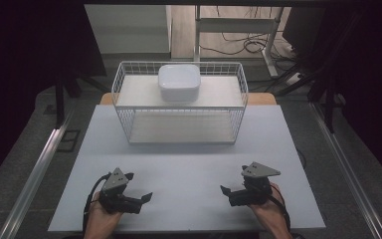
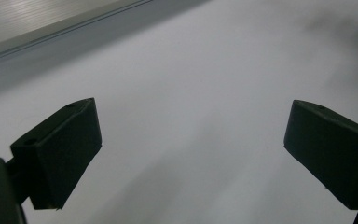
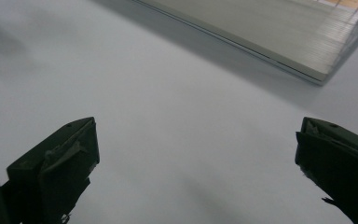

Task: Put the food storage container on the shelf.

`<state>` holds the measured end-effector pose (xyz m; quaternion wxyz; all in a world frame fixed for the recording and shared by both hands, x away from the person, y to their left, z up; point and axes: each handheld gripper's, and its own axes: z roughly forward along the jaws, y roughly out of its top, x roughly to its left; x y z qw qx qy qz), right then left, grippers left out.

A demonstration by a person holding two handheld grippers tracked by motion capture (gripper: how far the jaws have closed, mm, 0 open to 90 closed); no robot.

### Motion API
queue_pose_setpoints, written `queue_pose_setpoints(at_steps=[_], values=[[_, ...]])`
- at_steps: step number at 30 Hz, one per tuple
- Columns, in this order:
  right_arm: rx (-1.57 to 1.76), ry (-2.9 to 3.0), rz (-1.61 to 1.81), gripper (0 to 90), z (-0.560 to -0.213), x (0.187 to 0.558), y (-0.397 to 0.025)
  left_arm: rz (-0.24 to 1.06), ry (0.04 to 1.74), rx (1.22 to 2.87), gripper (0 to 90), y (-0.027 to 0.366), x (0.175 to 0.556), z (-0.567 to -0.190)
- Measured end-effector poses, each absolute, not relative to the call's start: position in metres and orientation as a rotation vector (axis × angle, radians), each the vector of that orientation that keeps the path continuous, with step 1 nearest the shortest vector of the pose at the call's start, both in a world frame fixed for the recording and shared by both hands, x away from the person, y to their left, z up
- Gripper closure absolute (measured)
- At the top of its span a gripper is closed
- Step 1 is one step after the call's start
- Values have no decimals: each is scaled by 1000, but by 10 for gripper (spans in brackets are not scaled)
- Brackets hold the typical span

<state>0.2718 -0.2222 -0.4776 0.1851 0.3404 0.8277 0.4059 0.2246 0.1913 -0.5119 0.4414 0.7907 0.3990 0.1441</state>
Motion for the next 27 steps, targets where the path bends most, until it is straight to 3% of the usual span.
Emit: queue_pose_setpoints(at_steps=[27], values=[[1086, 2274, 1058, 0, -488, 254, -260, 384, 1130, 1945, 29, 232, 193, -527]])
